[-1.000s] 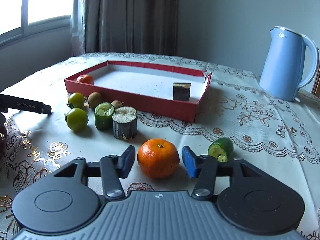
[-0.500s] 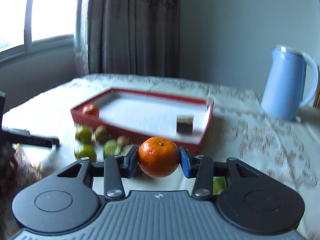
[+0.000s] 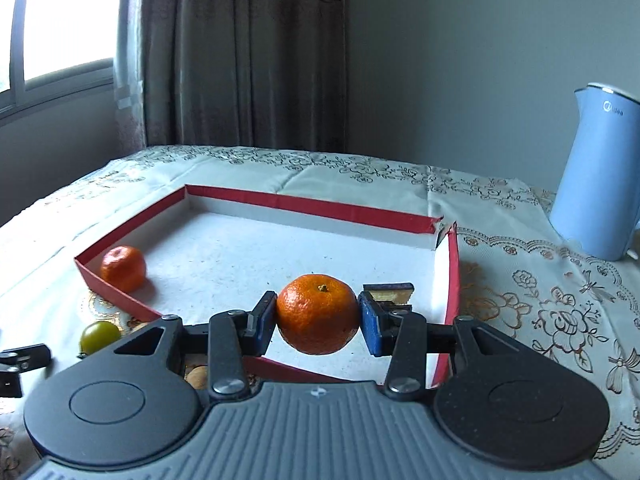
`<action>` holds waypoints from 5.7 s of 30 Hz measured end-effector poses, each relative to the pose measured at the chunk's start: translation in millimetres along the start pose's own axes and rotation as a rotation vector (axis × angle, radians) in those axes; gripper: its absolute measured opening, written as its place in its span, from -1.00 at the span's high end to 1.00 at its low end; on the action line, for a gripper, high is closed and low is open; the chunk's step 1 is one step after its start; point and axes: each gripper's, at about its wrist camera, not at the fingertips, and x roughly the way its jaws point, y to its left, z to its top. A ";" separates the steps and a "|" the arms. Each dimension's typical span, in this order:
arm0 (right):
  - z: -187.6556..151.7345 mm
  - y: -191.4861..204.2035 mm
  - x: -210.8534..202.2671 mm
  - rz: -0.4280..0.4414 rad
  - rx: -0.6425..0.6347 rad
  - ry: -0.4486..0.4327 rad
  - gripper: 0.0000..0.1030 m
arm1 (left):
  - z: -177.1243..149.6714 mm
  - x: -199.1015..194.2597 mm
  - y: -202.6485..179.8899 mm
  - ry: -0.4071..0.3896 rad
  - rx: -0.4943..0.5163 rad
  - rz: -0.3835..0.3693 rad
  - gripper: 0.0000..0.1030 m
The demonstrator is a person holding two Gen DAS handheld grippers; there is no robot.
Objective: Organize fruits
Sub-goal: 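Lower the tangerine into the red box and open the right gripper, then move the left gripper to the green tomato and close on it, then carry the green tomato into the red box and open the left gripper, then grasp the green lime half with the right gripper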
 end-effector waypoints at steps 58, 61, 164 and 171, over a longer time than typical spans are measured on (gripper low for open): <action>-79.9 -131.5 -73.2 -0.296 0.302 0.123 -0.80 | -9.7 -41.0 -103.7 -0.135 0.290 -0.293 -0.72; -80.1 -131.9 -73.6 -0.293 0.306 0.121 -0.80 | -9.9 -32.6 -104.3 -0.099 0.278 -0.292 -0.54; -80.0 -65.8 -82.8 -0.112 0.090 0.071 -0.12 | 2.6 8.2 25.4 -0.023 -0.096 0.039 -1.00; -82.0 -68.7 -78.4 -0.125 0.108 0.098 0.35 | 3.5 8.7 26.8 -0.022 -0.099 0.037 -1.00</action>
